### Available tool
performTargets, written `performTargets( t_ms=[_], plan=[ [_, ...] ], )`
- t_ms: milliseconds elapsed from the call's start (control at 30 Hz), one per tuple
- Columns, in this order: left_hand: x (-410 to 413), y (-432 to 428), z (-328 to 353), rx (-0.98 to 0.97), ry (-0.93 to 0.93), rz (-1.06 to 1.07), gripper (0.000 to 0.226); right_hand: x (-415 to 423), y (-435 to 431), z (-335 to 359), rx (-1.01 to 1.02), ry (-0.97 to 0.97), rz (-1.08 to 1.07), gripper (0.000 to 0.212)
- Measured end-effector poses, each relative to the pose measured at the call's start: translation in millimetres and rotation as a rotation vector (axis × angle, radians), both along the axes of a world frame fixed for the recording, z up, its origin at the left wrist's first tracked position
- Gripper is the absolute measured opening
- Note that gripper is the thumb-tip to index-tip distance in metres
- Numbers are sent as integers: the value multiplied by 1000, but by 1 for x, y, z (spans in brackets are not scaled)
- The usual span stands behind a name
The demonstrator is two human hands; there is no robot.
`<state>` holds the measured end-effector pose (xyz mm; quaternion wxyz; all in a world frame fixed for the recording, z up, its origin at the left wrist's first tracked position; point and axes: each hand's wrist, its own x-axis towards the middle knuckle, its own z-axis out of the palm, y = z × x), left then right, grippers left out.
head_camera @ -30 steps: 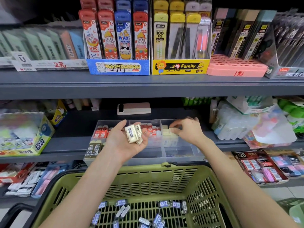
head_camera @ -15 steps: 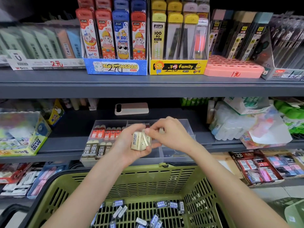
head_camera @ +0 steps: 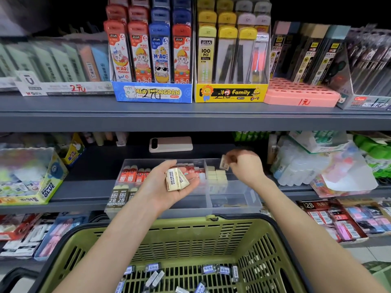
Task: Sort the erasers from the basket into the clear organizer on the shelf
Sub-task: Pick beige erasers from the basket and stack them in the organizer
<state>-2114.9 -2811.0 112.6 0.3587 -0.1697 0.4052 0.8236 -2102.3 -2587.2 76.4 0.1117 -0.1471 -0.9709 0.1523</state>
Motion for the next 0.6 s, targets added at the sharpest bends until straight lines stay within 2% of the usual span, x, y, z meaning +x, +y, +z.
performTargets(
  t_ms=[100, 433, 533, 600],
  plan=[
    [-1, -1, 0, 22, -16, -23, 41, -5, 0, -13, -14, -17, 50, 23],
    [-6, 0, -6, 22, 20, -84, 40, -7, -2, -26, 207, -137, 93, 28],
    [-5, 0, -7, 19, 49, -118, 38, 8, -15, -7, 288, 30, 44, 29],
    [-4, 1, -8, 25, 66, -150, 39, 19, -32, 11, 70, 206, 153, 28]
  ],
)
